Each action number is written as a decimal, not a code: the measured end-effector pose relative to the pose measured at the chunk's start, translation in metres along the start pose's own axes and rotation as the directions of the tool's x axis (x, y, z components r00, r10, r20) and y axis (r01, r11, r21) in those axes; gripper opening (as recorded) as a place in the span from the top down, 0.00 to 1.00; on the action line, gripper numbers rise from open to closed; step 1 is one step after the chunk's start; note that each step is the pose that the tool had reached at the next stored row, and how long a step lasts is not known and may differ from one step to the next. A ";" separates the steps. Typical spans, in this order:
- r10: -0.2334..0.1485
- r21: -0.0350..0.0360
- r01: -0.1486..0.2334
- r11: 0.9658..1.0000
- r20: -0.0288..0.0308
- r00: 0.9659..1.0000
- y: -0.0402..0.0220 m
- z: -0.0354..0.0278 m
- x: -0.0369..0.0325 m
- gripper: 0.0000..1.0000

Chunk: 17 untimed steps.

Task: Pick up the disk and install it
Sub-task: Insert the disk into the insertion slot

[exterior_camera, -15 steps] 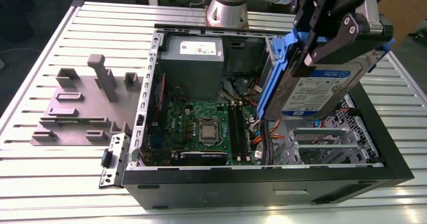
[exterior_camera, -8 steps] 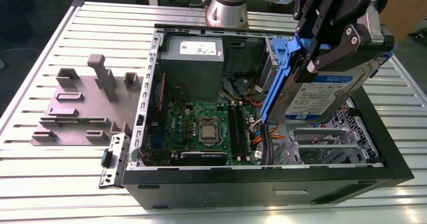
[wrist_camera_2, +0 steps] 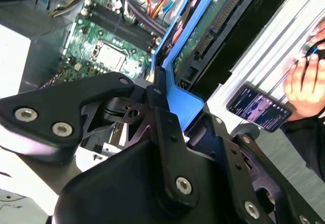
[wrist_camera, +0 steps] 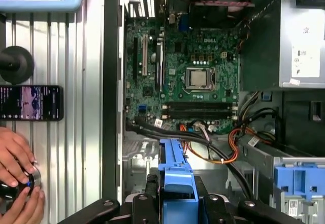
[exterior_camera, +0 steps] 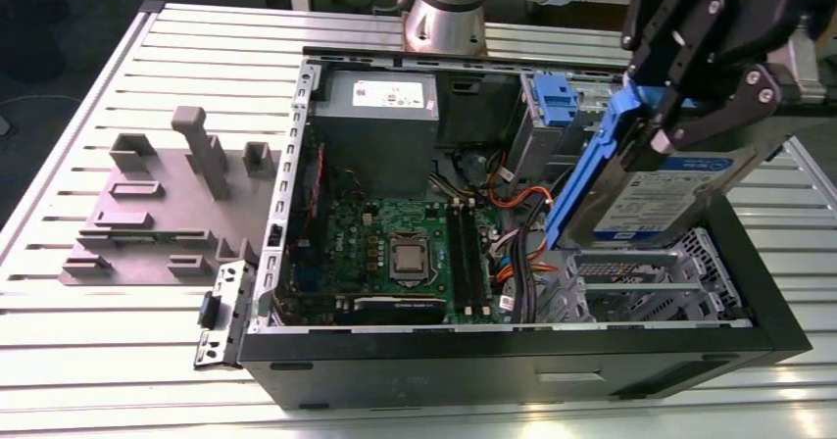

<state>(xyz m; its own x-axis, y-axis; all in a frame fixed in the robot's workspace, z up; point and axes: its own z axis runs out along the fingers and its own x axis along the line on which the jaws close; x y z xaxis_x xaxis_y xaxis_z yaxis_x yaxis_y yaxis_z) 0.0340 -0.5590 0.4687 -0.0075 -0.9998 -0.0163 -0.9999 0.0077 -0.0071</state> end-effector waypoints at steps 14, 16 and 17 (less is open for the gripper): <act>0.000 -0.013 0.000 1.000 0.000 1.000 -0.0263 0.0113 0.0085 0.64; 0.000 -0.013 0.000 1.000 0.000 1.000 -0.0281 0.0139 0.0085 0.64; 0.000 -0.013 0.000 1.000 0.000 1.000 -0.0291 0.0154 0.0086 0.64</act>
<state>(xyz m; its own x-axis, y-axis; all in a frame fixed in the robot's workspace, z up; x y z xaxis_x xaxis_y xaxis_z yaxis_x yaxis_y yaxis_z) 0.0632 -0.5675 0.4533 -0.0077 -0.9998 -0.0162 -1.0000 0.0076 0.0059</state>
